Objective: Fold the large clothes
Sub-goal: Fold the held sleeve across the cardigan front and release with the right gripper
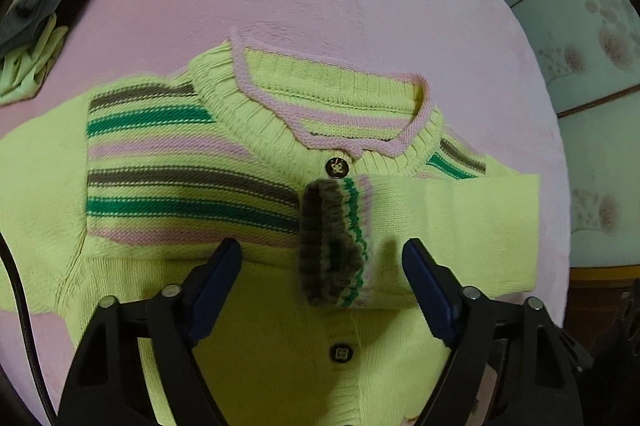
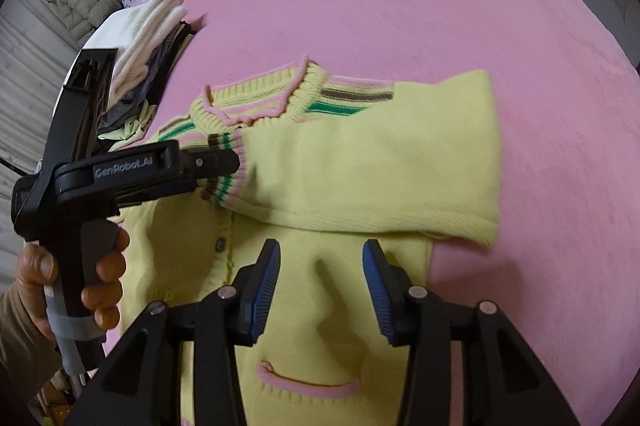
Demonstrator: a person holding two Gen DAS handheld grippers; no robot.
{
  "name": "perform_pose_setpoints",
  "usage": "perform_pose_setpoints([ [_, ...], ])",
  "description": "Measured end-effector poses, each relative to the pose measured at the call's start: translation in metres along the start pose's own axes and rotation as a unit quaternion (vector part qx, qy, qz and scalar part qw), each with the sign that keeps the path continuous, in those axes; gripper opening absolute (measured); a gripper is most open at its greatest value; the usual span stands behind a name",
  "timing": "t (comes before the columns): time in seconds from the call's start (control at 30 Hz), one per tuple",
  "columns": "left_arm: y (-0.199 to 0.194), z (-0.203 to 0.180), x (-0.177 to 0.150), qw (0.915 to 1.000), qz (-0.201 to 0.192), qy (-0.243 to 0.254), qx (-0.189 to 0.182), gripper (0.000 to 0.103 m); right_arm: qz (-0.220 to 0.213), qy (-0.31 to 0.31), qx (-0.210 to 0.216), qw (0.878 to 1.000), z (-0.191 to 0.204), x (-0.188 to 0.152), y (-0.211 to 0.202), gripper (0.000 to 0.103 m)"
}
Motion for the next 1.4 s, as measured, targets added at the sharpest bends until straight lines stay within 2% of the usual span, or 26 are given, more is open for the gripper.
perform_pose_setpoints([
  [0.07, 0.005, -0.007, 0.001, 0.9996, 0.005, 0.022, 0.018, 0.029, -0.002, 0.004, -0.002, 1.000, -0.005, 0.000, -0.001, 0.043],
  [0.1, 0.006, -0.010, 0.002, 0.9989, 0.008, 0.033, 0.031, 0.020, -0.003, 0.006, -0.002, 1.000, -0.008, 0.000, -0.002, 0.043],
  [0.13, 0.005, -0.014, 0.003, 0.9989, 0.004, 0.036, 0.029, 0.006, -0.004, 0.008, -0.004, 1.000, -0.010, 0.000, -0.003, 0.043],
  [0.17, 0.004, -0.019, 0.004, 0.9990, -0.001, 0.037, 0.026, 0.006, -0.005, 0.011, -0.006, 1.000, -0.013, 0.000, -0.004, 0.043],
  [0.23, -0.002, -0.028, 0.008, 0.9980, -0.016, 0.044, 0.043, 0.006, -0.004, 0.015, -0.013, 1.000, -0.020, -0.001, -0.004, 0.043],
  [0.33, -0.024, -0.037, 0.014, 0.9965, -0.056, 0.045, 0.043, 0.006, -0.004, 0.027, -0.023, 0.999, -0.034, -0.001, -0.005, 0.043],
  [0.5, -0.063, -0.021, 0.019, 0.9927, -0.106, 0.023, 0.052, 0.006, -0.010, 0.044, -0.037, 0.998, -0.055, 0.002, -0.008, 0.043],
  [0.57, -0.067, -0.008, 0.016, 0.9925, -0.107, 0.012, 0.058, 0.006, -0.015, 0.044, -0.042, 0.998, -0.058, 0.005, -0.008, 0.043],
  [0.73, -0.057, 0.033, -0.004, 0.9948, -0.070, -0.028, 0.069, 0.006, -0.027, 0.031, -0.053, 0.998, -0.055, 0.016, 0.001, 0.043],
  [0.83, -0.042, 0.042, -0.012, 0.9943, -0.059, -0.030, 0.084, 0.006, -0.029, 0.018, -0.063, 0.997, -0.050, 0.023, 0.013, 0.042],
  [0.87, -0.037, 0.045, -0.013, 0.9941, -0.056, -0.030, 0.088, 0.006, -0.027, 0.015, -0.067, 0.997, -0.049, 0.024, 0.018, 0.040],
  [0.93, -0.029, 0.048, -0.015, 0.9935, -0.054, -0.029, 0.096, 0.007, -0.027, 0.009, -0.068, 0.997, -0.048, 0.025, 0.024, 0.021],
  [0.97, -0.025, 0.049, -0.015, 0.9931, -0.055, -0.031, 0.099, 0.007, -0.022, 0.008, -0.070, 0.997, -0.048, 0.024, 0.027, 0.021],
  [1.1, -0.018, 0.052, -0.010, 0.9921, -0.056, -0.035, 0.107, 0.009, -0.022, 0.002, -0.089, 0.996, -0.046, 0.020, 0.028, 0.021],
  [1.17, -0.019, 0.055, -0.011, 0.9924, -0.051, -0.039, 0.105, 0.014, -0.015, -0.001, -0.098, 0.995, -0.044, 0.018, 0.028, 0.022],
  [1.27, -0.026, 0.053, -0.011, 0.9924, -0.048, -0.035, 0.108, 0.039, -0.009, -0.002, -0.105, 0.994, -0.039, 0.018, 0.021, 0.024],
  [1.3, -0.030, 0.052, -0.012, 0.9924, -0.049, -0.034, 0.108, 0.053, -0.012, -0.004, -0.108, 0.994, -0.037, 0.018, 0.016, 0.024],
  [1.37, -0.041, 0.048, -0.014, 0.9910, -0.058, -0.030, 0.117, 0.068, -0.021, -0.007, -0.100, 0.995, -0.032, 0.018, 0.006, 0.024],
  [1.4, -0.046, 0.046, -0.015, 0.9903, -0.063, -0.027, 0.121, 0.071, -0.024, -0.007, -0.094, 0.995, -0.029, 0.019, 0.000, 0.025],
])
Point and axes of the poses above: each gripper's, at about its wrist camera, not at the fingertips, and y roughly the way its jaws point, z to its left, x to its top, the point moved 4 cm from there along y, roughly the way its jaws point, and after that the axes turned 10 degrees about y, right-handed, at the moved point
